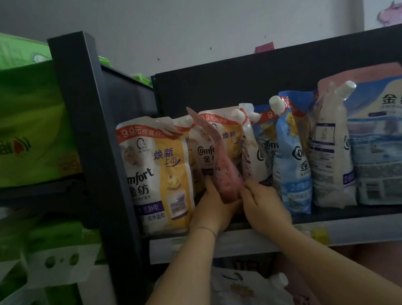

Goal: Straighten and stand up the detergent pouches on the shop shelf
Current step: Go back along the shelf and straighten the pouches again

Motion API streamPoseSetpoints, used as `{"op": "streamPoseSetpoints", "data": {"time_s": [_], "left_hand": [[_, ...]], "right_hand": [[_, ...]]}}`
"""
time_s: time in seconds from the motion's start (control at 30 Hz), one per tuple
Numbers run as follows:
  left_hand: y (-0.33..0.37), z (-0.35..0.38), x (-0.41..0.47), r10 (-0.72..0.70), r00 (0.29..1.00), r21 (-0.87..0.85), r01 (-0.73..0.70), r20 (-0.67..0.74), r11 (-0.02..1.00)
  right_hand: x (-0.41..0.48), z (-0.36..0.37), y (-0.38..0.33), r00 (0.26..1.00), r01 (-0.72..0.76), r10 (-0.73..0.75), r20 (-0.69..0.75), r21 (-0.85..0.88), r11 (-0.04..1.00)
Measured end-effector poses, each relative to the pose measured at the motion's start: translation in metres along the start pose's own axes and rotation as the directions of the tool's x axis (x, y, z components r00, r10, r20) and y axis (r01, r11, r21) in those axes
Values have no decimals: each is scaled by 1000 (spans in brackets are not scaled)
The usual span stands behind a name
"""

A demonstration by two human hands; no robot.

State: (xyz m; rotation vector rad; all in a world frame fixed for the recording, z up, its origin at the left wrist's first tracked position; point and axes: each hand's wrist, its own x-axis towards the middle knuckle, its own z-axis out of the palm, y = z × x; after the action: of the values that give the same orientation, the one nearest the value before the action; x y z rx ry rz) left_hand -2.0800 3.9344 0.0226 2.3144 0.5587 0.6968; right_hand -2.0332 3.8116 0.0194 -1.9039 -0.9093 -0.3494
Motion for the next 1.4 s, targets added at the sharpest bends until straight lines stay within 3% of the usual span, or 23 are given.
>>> {"op": "streamPoseSetpoints", "data": {"time_s": [0.17,0.3,0.57,0.73,0.97,1.1,1.4], "left_hand": [[-2,0,8,39,997,-27,-37,74,999],[-9,3,11,106,993,-3,-106,43,994],[-11,2,5,136,991,1,-136,-13,991],[-10,-2,-6,168,975,-36,-175,-147,984],[-4,0,-16,111,966,70,-97,-235,993],[1,3,-13,46,982,119,-24,-186,993],[-4,4,-9,88,975,116,-65,-204,991]], "right_hand": [[-2,1,0,999,-12,11,-45,-23,1000],[-3,2,1,995,0,-6,-100,-63,998],[-3,2,-2,997,-10,-2,-79,-144,990],[-4,0,-4,994,-26,14,-109,-107,994],[-1,-2,-6,985,-105,83,-151,-144,984],[-1,-2,-7,982,-128,103,-157,-158,979],[5,-2,-12,930,-284,253,-265,-82,955]]}}
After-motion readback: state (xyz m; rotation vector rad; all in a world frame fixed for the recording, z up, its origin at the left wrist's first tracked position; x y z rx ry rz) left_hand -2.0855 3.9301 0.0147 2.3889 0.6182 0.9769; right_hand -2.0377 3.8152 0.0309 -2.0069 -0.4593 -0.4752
